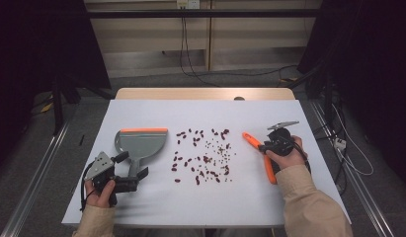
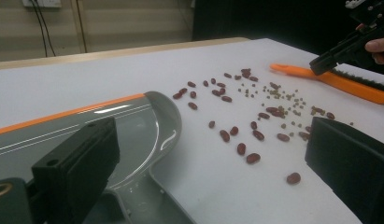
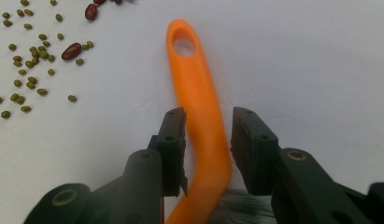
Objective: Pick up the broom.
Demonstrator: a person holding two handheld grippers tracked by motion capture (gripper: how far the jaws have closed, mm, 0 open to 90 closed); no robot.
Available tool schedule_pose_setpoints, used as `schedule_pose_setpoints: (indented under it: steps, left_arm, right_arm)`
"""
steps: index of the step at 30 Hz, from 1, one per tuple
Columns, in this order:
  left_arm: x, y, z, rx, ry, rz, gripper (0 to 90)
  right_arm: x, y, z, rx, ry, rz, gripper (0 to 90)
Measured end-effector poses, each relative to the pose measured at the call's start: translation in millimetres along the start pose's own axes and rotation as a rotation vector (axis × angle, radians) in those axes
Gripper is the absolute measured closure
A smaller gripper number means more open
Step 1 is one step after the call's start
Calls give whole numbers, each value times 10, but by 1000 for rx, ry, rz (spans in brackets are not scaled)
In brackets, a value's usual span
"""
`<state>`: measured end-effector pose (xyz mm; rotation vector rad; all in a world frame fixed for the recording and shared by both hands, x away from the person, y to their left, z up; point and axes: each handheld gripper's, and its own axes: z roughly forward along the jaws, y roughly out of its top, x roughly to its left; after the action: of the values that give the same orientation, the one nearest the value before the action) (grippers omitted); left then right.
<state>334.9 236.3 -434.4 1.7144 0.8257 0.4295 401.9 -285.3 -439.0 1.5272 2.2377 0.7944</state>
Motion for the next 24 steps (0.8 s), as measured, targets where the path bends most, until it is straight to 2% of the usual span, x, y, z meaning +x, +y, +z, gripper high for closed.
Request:
schedule_pose_setpoints:
  steps: [2,5,7,9,10,11,12,13,14,15,18,19,21,22,24]
  left_arm:
    - [-1,-2,2,1,-2,-1,29]
    - [1,-3,5,3,0,-2,29]
    - [3,-4,5,4,2,-1,29]
    - [0,-2,2,2,3,-1,30]
    - [-1,0,0,1,3,3,29]
    - [-3,0,-1,1,4,4,29]
    - [-5,0,-1,2,5,4,29]
    - [-7,-1,-1,2,5,3,29]
    - [-6,-1,-2,2,4,4,29]
    - [-2,-1,-2,1,5,5,29]
    - [2,-2,6,4,3,1,29]
    - [2,-1,9,6,3,2,29]
    - [-6,2,12,4,3,3,30]
    - [-10,5,8,5,2,8,29]
    - [-17,5,5,6,1,9,29]
  right_arm:
    - [-15,3,30,7,6,-17,699]
    - [-26,16,75,24,25,-23,687]
    - [-2,29,133,68,15,-75,655]
    - [15,80,144,104,8,-102,651]
    - [-3,115,166,118,1,-150,500]
    - [-3,115,166,118,1,-150,500]
    - [-21,119,179,117,-34,-153,353]
    - [-68,115,199,113,-47,-131,317]
    - [-131,95,210,106,-8,-75,327]
    - [-173,78,209,91,22,-72,334]
    - [-140,81,201,91,15,-86,384]
    - [-135,90,199,97,15,-90,430]
    - [-92,119,185,108,48,-99,681]
    - [-37,141,189,125,31,-115,687]
    - [-33,145,190,128,29,-113,688]
